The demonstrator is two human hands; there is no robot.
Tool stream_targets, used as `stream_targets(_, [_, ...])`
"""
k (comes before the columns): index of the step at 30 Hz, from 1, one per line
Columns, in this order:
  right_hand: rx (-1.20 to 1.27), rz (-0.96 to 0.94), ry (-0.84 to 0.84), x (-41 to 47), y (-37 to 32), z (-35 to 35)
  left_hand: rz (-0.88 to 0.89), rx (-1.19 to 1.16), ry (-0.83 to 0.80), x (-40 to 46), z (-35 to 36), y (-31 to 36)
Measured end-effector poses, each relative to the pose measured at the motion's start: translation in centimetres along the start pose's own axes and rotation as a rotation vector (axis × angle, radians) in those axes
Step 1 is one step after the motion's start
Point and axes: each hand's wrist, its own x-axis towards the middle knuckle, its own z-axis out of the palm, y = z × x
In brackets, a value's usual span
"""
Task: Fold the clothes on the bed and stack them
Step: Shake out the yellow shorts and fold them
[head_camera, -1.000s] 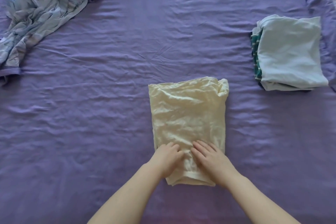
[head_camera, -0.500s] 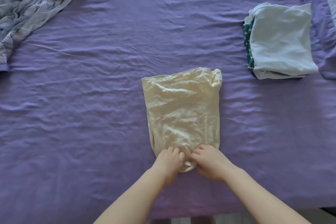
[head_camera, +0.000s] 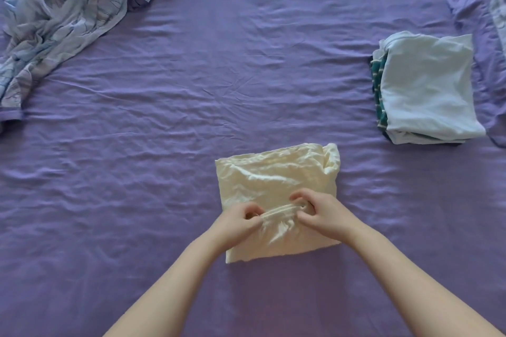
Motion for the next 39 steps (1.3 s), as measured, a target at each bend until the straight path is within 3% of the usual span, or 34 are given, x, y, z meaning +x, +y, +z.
stream_targets(4, [-0.014, -0.069, 0.201, 3.9, -1.3, -1.2, 0.055, 0.024, 0.324, 2.4, -2.6, 1.7])
stream_targets(7, [-0.081, -0.054, 0.271, 6.6, -1.4, -1.4, 0.076, 0.127, 0.427, 4.5, -3.3, 2.6])
stream_targets(13, [-0.646, -0.107, 0.280, 10.2, -0.2, -1.0, 0.141, 0.411, 0.548, 7.1, -2.9, 2.0])
stream_targets(16, [-0.673, -0.221, 0.196, 11.1, -0.6, -0.8, -0.057, 0.416, 0.650, 6.8, -2.3, 1.3])
stream_targets(20, [-0.752, -0.119, -0.058, 12.2, -1.1, -0.9, -0.324, 0.063, 0.634, 5.9, -2.0, 0.9])
stream_targets(26, [-0.707, -0.036, -0.030, 11.4, -1.9, -1.1, -0.357, -0.291, 0.523, 6.0, -3.0, 1.1])
stream_targets(30, [-0.569, 0.000, 0.012, 9.7, -2.2, -2.7, -0.170, -0.421, 0.424, 5.4, -4.0, 2.0])
stream_targets(39, [-0.273, 0.036, 0.193, 2.9, -2.9, -9.1, 0.199, -0.151, 0.407, 5.3, -6.5, 10.8])
